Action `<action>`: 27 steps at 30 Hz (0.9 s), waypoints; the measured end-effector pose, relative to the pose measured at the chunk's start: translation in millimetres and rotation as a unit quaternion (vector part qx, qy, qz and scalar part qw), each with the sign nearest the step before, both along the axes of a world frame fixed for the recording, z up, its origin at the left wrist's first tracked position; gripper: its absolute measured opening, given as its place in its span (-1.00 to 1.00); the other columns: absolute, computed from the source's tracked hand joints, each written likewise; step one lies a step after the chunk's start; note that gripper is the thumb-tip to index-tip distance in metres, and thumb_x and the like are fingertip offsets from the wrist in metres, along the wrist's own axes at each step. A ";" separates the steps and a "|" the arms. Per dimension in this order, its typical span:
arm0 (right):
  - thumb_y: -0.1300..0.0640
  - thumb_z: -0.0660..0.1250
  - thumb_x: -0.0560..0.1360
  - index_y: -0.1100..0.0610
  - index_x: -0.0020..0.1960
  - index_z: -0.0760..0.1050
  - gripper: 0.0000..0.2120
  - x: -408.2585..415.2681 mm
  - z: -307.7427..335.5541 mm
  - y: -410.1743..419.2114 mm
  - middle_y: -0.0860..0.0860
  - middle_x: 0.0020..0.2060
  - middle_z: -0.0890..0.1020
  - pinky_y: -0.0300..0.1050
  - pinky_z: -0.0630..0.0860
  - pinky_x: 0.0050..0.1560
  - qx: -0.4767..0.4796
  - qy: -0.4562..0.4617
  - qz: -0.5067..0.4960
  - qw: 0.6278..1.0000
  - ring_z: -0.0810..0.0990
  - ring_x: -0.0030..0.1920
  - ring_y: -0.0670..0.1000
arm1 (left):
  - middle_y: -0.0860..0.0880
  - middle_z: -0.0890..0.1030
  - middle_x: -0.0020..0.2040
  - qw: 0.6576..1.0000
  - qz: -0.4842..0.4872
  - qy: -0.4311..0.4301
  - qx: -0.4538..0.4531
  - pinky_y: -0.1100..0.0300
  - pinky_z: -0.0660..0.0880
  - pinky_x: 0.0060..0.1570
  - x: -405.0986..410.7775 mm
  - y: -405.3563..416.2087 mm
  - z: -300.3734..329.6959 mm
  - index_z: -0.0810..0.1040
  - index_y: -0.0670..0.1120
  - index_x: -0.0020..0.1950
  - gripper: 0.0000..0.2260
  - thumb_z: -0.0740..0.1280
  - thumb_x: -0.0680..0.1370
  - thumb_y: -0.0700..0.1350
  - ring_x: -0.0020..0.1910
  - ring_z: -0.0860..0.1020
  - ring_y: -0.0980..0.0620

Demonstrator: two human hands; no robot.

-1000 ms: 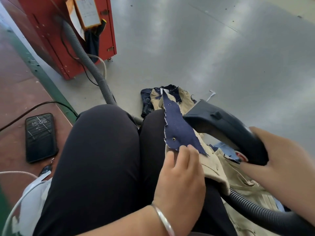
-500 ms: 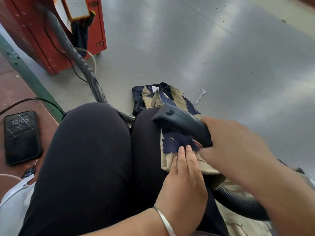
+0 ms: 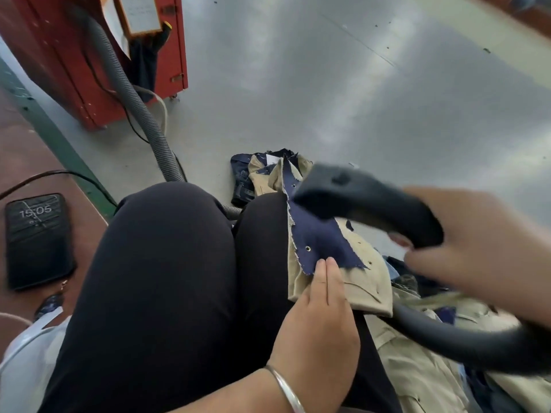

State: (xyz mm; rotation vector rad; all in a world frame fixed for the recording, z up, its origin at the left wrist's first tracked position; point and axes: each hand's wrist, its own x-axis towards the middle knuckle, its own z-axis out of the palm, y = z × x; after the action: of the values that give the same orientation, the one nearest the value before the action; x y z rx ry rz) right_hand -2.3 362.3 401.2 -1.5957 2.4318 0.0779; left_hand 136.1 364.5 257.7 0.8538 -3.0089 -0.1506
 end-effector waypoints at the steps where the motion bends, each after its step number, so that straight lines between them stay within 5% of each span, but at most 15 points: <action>1: 0.16 0.43 0.21 -0.23 -0.17 0.41 -0.63 5.9 -1.6 9.8 -0.13 -0.40 0.57 0.00 0.47 -0.41 0.026 0.012 0.006 1.000 0.51 -0.45 -0.04 | -0.20 0.54 0.25 1.000 -0.002 0.003 -0.011 0.18 0.53 0.12 -1.0 1.7 -1.0 0.54 -0.20 0.25 -0.52 -0.01 0.45 -0.19 0.23 0.53 -0.14; 5: 0.04 0.32 0.35 -0.22 -0.13 0.25 -0.73 24.7 -10.2 14.2 -0.13 -0.39 0.44 -0.23 0.24 -0.45 0.117 0.088 0.033 0.989 0.37 -0.39 -0.21 | -0.20 0.54 0.25 1.000 -0.003 0.002 -0.020 0.15 0.50 0.18 -5.8 4.5 -3.3 0.51 -0.19 0.29 -0.51 -0.02 0.47 -0.18 0.24 0.52 -0.14; 9: -0.01 0.30 0.43 -0.12 -0.10 0.21 -0.76 34.8 -21.1 -12.9 -0.12 -0.35 0.30 -0.24 0.11 -0.46 0.086 0.151 0.054 0.983 0.33 -0.36 -0.06 | -0.24 0.52 0.27 0.999 -0.009 -0.023 -0.038 0.11 0.49 0.19 -6.6 4.8 -1.2 0.49 -0.23 0.31 -0.52 0.00 0.47 -0.22 0.26 0.50 -0.19; 14: 0.05 0.33 0.49 -0.03 -0.04 0.33 -0.83 28.2 -33.3 -71.7 -0.02 -0.24 0.44 -0.14 0.26 -0.33 0.030 0.094 0.030 0.995 0.44 -0.19 0.12 | -0.15 0.57 0.23 1.000 0.011 -0.015 -0.009 0.17 0.53 0.12 -5.4 5.8 1.3 0.56 -0.14 0.26 -0.50 -0.02 0.45 -0.19 0.21 0.54 -0.10; 20: 0.17 0.42 0.32 0.06 -0.12 0.49 -0.83 11.3 10.6 -53.0 0.05 -0.39 0.57 -0.02 0.54 -0.38 -0.105 -0.016 0.012 0.994 0.62 -0.37 0.14 | -0.17 0.57 0.22 1.000 0.008 -0.011 -0.004 0.15 0.53 0.12 -0.1 2.6 2.1 0.55 -0.16 0.26 -0.54 0.02 0.47 -0.19 0.21 0.55 -0.13; 23: 0.23 0.46 0.20 -0.02 -0.24 0.45 -0.74 14.7 13.4 -8.8 -0.03 -0.53 0.49 -0.03 0.50 -0.35 -0.077 0.032 0.009 0.996 0.54 -0.43 0.07 | -0.21 0.56 0.22 1.000 -0.003 -0.016 -0.015 0.14 0.54 0.10 -0.1 3.1 -0.2 0.55 -0.19 0.25 -0.55 0.02 0.47 -0.21 0.21 0.54 -0.17; 27: 0.09 0.39 0.24 -0.30 -0.11 0.27 -0.58 19.1 -7.9 24.4 -0.08 -0.49 0.48 -0.05 0.46 -0.39 0.071 0.065 0.015 0.995 0.49 -0.41 -0.10 | -0.17 0.60 0.18 1.000 -0.002 -0.009 0.000 0.17 0.56 0.06 -3.4 4.3 -0.1 0.58 -0.16 0.22 -0.55 0.04 0.45 -0.21 0.17 0.57 -0.12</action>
State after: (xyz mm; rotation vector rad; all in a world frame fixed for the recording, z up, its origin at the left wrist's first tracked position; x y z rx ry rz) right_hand 16.8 386.7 393.3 -1.6096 2.4362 0.3623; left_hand 132.8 368.8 257.6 0.8523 -3.0276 -0.1445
